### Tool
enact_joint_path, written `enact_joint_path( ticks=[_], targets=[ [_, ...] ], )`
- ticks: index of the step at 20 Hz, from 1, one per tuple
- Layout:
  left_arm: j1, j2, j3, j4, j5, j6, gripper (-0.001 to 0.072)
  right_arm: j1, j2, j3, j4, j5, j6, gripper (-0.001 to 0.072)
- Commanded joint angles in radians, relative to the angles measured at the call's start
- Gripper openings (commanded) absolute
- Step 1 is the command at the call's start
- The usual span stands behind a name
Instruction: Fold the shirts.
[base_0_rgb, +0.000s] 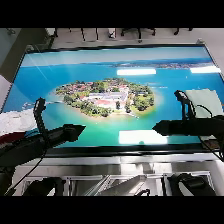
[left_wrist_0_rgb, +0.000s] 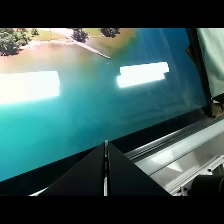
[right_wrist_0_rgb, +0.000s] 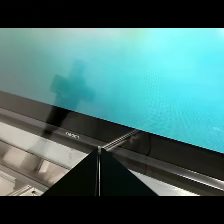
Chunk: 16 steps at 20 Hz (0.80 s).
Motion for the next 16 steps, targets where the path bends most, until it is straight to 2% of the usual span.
enact_joint_path(
  ticks=[1, 8, 13, 16],
  targets=[
    [-0.001, 0.0, 0.0, 0.0, 0.0, 0.002, 0.0022, 0.001, 0.001, -0.001, 0.0, -0.002, 0.001, 0.0024],
    [-0.001, 0.0, 0.0, 0.0, -0.001, 0.002, 0.0022, 0.001, 0.001, -0.001, 0.0, -0.002, 0.001, 0.0025],
    [0.0, 0.0, 0.0, 0.009, -0.071, 0.002, 0.0023, 0.001, 0.001, -0.001, 0.0, -0.002, 0.001, 0.0024],
    [0.029, 0.0, 0.014, 0.156, -0.048, -0.002, 0.0022, 0.001, 0.001, -0.001, 0.0, -0.002, 0.001, 0.0025]
  ],
)
